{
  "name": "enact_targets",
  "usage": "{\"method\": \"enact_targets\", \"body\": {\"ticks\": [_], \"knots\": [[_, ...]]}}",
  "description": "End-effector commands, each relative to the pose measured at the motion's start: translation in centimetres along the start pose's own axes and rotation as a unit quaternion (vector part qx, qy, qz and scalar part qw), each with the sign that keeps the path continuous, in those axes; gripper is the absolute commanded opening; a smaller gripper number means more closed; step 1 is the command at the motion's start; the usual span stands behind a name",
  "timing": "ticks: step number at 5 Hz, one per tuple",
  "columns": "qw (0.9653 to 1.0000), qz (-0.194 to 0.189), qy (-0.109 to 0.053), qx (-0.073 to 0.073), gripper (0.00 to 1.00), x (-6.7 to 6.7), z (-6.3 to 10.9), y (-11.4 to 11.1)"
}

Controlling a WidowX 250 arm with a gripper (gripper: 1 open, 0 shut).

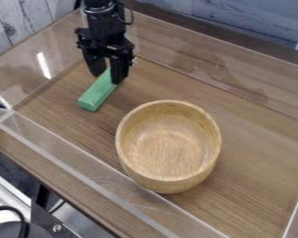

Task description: Remove the green block from inside the brown bowl and put it on the table

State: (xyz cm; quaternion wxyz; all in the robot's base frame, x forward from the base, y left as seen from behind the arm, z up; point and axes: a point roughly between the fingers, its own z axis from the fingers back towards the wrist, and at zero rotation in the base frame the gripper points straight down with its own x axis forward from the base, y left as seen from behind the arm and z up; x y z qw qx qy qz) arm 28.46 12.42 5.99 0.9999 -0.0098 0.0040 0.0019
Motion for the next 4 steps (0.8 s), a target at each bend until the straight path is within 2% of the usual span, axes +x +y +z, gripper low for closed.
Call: {"method": "enact_targets", "body": {"ticks": [1, 4], "knots": [[0.9989, -0.006, -0.042, 0.018, 0.0, 1.2, 2.6, 0.2], [0.998, -0.011, -0.062, 0.01, 0.0, 1.8, 5.1, -1.0]]}}
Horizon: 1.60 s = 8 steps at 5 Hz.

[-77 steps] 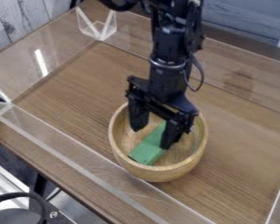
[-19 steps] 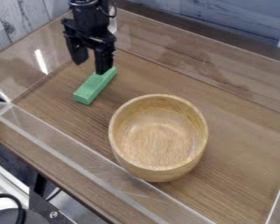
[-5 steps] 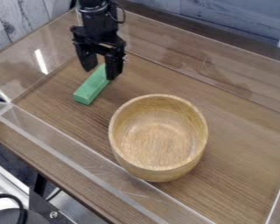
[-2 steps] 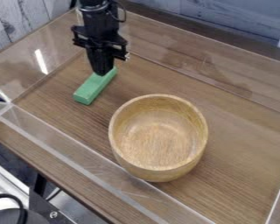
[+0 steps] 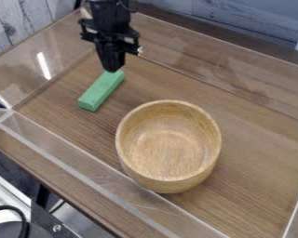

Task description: Remove the green block from inside the brown bowl and put it on the table

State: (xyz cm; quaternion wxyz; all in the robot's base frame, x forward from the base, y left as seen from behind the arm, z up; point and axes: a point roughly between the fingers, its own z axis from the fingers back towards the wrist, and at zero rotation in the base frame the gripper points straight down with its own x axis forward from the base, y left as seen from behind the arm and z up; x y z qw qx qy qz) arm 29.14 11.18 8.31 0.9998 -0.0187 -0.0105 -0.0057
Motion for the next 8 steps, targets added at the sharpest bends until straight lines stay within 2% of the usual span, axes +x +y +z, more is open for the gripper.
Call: {"method": "enact_targets", "body": {"ticks": [1, 2, 3, 5, 6, 7, 8], "knots": [[0.9982, -0.012, -0.057, 0.015, 0.0, 1.7, 4.0, -0.9], [0.997, -0.034, -0.069, 0.006, 0.0, 2.4, 5.5, -3.6], [0.9951, -0.067, -0.072, -0.005, 0.0, 3.4, 5.9, -8.0], [0.9889, -0.137, -0.054, -0.016, 0.0, 4.5, 2.9, -16.9], [0.9851, -0.165, -0.047, -0.018, 0.0, 5.0, 1.4, -20.5], [0.9908, -0.129, -0.041, -0.011, 0.0, 5.3, 1.0, -16.5], [0.995, -0.094, -0.033, -0.004, 0.0, 5.6, 0.4, -13.0]]}}
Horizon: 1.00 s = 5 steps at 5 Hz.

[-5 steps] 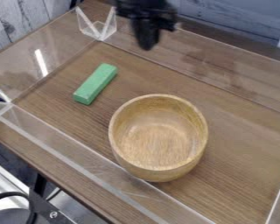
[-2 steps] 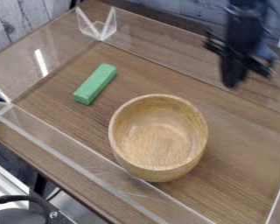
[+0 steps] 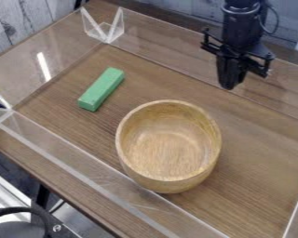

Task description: Remove the green block from inside the brown bowl and put it on the table

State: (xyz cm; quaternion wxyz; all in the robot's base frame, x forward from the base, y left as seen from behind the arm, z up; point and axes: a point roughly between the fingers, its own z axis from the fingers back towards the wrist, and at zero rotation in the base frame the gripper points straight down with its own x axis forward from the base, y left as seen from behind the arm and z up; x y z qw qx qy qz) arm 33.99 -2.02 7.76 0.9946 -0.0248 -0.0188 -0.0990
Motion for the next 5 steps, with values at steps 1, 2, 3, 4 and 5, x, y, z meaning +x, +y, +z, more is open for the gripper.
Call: {"method": "enact_targets", "body": {"ticks": [1, 2, 3, 4, 5], "knots": [[0.9999, -0.002, -0.016, 0.004, 0.0, 1.1, 0.3, 0.5], [0.9999, -0.013, -0.006, 0.0, 0.0, 1.7, -1.2, 0.0], [0.9998, -0.021, 0.005, -0.004, 0.0, 2.1, -2.6, -0.3], [0.9997, -0.022, 0.012, -0.006, 0.0, 2.3, -3.6, -0.3], [0.9997, -0.019, 0.012, -0.008, 1.0, 2.2, -3.7, -0.3]]}}
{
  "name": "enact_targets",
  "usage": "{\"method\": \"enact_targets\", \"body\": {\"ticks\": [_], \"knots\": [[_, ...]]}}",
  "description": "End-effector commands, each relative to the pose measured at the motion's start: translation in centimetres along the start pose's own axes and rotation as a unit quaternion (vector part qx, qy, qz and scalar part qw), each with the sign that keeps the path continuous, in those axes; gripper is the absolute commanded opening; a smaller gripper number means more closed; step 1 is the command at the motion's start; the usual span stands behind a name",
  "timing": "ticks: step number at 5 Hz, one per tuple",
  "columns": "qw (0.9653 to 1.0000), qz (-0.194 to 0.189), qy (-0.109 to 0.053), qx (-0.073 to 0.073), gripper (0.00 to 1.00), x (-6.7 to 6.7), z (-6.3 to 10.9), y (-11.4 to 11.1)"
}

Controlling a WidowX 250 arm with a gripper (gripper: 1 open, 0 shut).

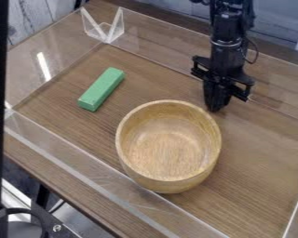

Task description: Remove the green block from inside the brown bowl and put it on the table

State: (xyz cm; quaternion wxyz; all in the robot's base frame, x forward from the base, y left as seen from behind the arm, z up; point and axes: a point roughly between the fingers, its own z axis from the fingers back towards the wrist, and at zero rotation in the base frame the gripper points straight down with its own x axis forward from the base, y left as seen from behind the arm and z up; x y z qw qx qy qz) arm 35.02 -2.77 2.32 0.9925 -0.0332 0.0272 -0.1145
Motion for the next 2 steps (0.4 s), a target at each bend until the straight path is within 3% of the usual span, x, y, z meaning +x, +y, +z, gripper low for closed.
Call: {"method": "enact_targets", "body": {"ticks": [1, 2], "knots": [[0.9994, -0.002, -0.036, 0.003, 1.0, 0.91, 2.16, -0.02], [0.9992, 0.003, -0.04, 0.002, 1.0, 0.59, 2.82, 0.01]]}}
